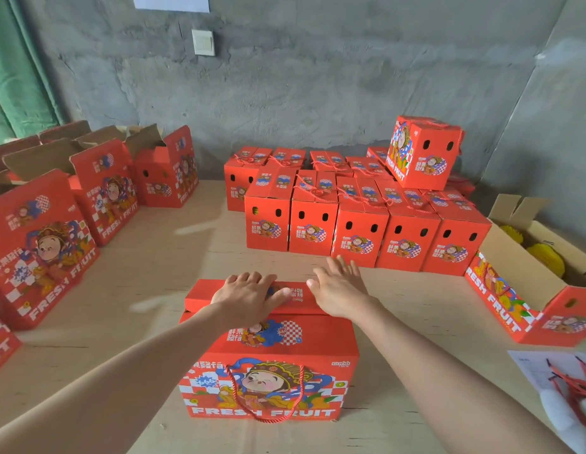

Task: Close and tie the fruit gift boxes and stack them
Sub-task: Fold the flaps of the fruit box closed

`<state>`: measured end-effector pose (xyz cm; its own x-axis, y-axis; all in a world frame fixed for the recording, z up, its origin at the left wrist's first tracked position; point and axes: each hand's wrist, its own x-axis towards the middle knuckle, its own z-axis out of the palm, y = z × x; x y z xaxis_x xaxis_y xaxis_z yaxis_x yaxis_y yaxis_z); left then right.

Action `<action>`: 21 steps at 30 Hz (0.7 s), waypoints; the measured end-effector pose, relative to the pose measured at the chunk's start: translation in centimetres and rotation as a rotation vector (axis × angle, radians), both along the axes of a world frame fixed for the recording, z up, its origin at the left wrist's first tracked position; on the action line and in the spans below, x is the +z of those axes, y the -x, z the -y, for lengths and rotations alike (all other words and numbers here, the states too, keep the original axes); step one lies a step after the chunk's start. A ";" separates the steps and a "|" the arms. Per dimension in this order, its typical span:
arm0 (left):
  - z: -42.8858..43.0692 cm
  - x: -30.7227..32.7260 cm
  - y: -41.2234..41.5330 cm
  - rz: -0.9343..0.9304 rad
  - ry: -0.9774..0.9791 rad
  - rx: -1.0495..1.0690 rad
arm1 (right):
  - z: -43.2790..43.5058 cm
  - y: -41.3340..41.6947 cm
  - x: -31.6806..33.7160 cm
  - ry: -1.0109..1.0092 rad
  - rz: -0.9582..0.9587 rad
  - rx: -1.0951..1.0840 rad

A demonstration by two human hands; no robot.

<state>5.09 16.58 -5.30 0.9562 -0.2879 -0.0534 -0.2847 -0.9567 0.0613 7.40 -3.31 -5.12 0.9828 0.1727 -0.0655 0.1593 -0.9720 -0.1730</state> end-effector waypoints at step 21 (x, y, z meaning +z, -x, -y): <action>-6.7 -0.4 -1.4 -0.091 0.002 0.074 | -2.6 1.0 -2.2 -0.012 0.021 0.081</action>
<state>6.52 23.29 -5.67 0.9660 -0.2173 -0.1402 -0.2069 -0.9746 0.0857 6.43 -0.70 -7.28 0.9667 0.2524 -0.0426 0.2410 -0.9536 -0.1805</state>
